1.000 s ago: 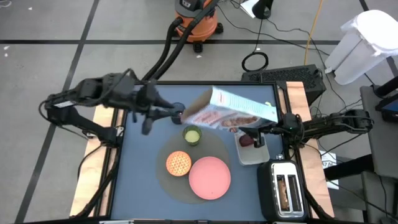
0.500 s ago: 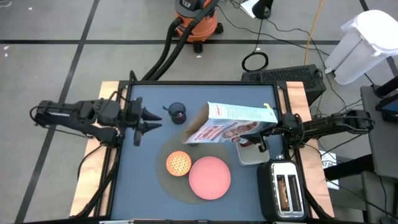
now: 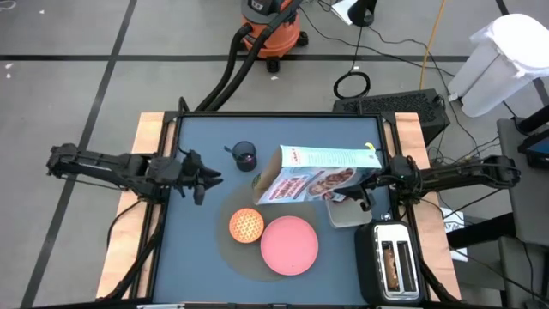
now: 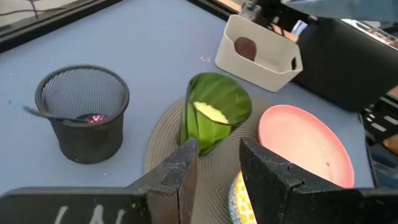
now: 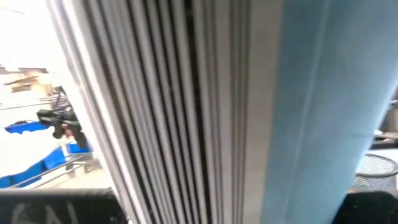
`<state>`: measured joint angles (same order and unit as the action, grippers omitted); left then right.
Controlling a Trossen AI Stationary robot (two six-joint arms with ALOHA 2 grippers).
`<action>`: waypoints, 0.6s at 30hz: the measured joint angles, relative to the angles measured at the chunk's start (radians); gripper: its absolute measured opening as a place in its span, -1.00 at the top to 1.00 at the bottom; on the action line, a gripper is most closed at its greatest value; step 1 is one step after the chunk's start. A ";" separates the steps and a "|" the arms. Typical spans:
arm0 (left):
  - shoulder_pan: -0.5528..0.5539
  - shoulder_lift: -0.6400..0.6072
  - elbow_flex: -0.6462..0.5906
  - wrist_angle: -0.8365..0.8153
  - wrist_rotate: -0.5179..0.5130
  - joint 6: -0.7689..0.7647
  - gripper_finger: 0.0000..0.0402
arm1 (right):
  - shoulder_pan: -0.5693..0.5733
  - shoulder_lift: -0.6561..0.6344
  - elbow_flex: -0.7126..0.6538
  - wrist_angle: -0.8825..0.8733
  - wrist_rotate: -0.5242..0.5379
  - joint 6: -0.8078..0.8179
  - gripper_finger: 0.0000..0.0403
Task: Arrange a breakfast setting
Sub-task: Pour the cereal from the cereal box into the red bowl
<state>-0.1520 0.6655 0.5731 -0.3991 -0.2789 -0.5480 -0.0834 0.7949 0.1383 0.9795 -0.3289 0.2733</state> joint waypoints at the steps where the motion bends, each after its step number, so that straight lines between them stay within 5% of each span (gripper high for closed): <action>1: 0.000 0.000 -0.015 0.021 -0.006 -0.006 0.38 | 0.000 -0.008 0.000 -0.002 -0.013 0.005 0.21; 7: 0.000 0.000 -0.074 0.135 -0.011 -0.011 0.38 | 0.000 -0.051 0.024 -0.089 -0.020 -0.009 0.21; 18: 0.000 0.000 -0.077 0.166 -0.011 0.016 0.38 | 0.000 -0.058 0.289 -0.650 -0.041 -0.157 0.21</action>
<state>-0.1520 0.6651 0.4965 -0.2329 -0.2901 -0.5319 -0.0834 0.7368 0.4270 0.3299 -0.3698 0.1161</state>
